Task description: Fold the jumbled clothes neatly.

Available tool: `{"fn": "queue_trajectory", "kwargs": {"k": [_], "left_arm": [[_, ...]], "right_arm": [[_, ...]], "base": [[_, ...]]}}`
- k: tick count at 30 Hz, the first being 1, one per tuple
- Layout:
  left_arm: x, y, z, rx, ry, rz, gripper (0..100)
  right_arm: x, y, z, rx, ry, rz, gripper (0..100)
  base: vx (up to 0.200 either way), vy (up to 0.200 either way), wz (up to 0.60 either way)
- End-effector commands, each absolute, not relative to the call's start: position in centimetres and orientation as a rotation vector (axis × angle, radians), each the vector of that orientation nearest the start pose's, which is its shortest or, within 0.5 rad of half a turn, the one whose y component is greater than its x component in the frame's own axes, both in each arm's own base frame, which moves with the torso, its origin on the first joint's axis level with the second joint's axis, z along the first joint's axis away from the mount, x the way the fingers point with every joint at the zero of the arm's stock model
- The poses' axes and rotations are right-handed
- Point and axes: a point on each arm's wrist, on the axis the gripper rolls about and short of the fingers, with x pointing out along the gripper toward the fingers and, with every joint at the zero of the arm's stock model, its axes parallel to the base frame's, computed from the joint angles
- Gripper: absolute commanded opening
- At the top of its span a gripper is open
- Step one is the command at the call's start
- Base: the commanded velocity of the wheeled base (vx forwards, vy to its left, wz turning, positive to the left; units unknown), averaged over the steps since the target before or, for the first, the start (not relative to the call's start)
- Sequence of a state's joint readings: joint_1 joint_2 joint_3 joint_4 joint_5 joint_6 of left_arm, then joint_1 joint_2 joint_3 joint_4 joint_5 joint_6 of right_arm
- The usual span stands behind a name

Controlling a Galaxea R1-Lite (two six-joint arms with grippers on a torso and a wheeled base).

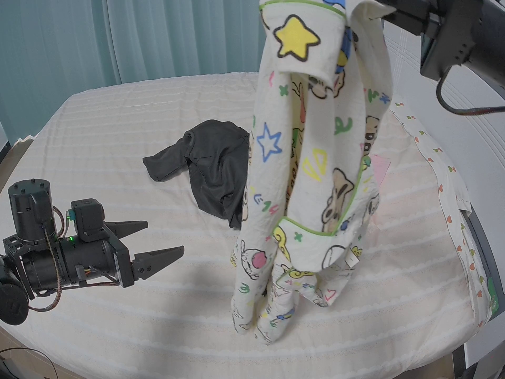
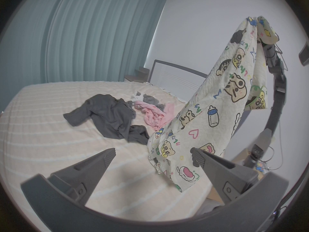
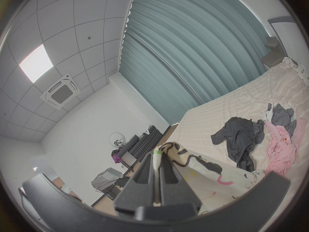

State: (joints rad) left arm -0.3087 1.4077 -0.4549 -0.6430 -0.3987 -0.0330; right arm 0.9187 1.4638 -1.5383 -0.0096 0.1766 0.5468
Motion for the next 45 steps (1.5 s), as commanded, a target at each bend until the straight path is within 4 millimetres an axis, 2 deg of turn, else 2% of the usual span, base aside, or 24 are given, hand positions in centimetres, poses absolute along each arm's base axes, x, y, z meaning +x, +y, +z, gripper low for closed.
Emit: {"fn": "queue_trajectory", "kwargs": {"k": [1, 8, 14, 20, 31, 37, 45], "left_arm": [[19.4, -7.5, 16.1, -0.082, 0.366, -0.802, 100], [19.2, -7.9, 15.1, -0.129, 0.422, -0.986, 100], [20.4, -8.3, 13.6, -0.13, 0.476, -1.0, 100], [23.8, -9.4, 11.4, -0.075, 0.37, -1.016, 100], [27.0, -9.9, 9.4, -0.136, 0.349, -1.203, 100], [25.5, -10.3, 9.0, -0.146, 0.362, -1.275, 100], [22.7, -11.6, 9.8, -0.157, 0.383, -1.366, 100]], "right_arm": [[13.1, 18.0, 40.1, 0.528, 0.221, 1.119, 0], [12.2, 18.7, 39.6, 0.509, 0.275, 1.184, 0], [11.8, 19.3, 39.5, 0.505, 0.291, 1.209, 0], [10.3, 19.8, 39.4, 0.54, 0.355, 1.267, 0], [9.2, 20.0, 39.3, 0.539, 0.404, 1.301, 0], [9.3, 19.9, 39.5, 0.543, 0.396, 1.297, 0], [9.3, 19.7, 39.6, 0.546, 0.389, 1.293, 0]], "base": [[0.0, 0.0, 0.0], [0.0, 0.0, 0.0], [0.0, 0.0, 0.0], [0.0, 0.0, 0.0], [0.0, 0.0, 0.0], [0.0, 0.0, 0.0], [0.0, 0.0, 0.0]]}}
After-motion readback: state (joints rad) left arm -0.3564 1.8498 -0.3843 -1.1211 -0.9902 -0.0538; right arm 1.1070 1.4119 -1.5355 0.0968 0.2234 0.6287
